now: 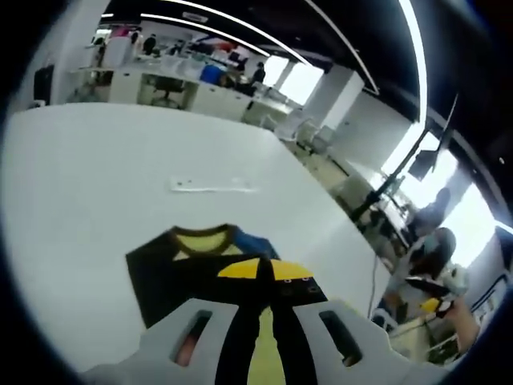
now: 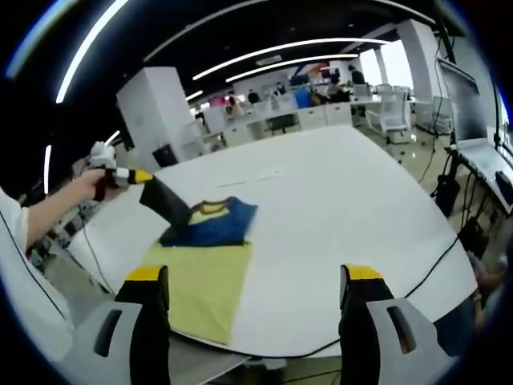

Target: Fold the garment on the visible template until the final outline fits inside the template.

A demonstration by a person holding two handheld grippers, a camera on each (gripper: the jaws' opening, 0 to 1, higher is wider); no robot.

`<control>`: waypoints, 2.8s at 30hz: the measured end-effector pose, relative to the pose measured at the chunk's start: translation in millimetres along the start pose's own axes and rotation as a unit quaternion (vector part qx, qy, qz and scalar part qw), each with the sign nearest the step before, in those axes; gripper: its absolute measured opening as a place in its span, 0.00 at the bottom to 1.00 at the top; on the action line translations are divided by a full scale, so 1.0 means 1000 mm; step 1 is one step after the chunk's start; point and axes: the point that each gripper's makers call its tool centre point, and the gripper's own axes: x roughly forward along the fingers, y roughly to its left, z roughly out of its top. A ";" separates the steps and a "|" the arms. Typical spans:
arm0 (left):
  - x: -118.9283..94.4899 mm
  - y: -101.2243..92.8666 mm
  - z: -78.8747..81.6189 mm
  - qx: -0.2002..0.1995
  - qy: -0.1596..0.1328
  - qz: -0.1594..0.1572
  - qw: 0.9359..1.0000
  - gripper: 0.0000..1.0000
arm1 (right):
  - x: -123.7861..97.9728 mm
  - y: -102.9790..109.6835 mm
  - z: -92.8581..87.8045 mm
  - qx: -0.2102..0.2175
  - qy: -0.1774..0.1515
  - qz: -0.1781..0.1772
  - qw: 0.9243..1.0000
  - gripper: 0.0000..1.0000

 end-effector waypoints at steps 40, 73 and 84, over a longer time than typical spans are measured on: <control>0.055 -0.018 -0.026 -0.058 -0.003 0.021 0.998 0.00 | 0.011 -0.017 -0.003 -0.046 0.032 0.036 0.998 0.88; 0.120 -0.042 -0.061 -0.103 0.008 0.035 0.994 0.00 | 0.018 -0.059 -0.020 -0.036 0.063 0.053 0.996 0.88; 0.147 -0.042 -0.076 -0.115 0.021 0.040 0.992 0.00 | 0.017 -0.074 -0.026 -0.029 0.071 0.051 0.996 0.88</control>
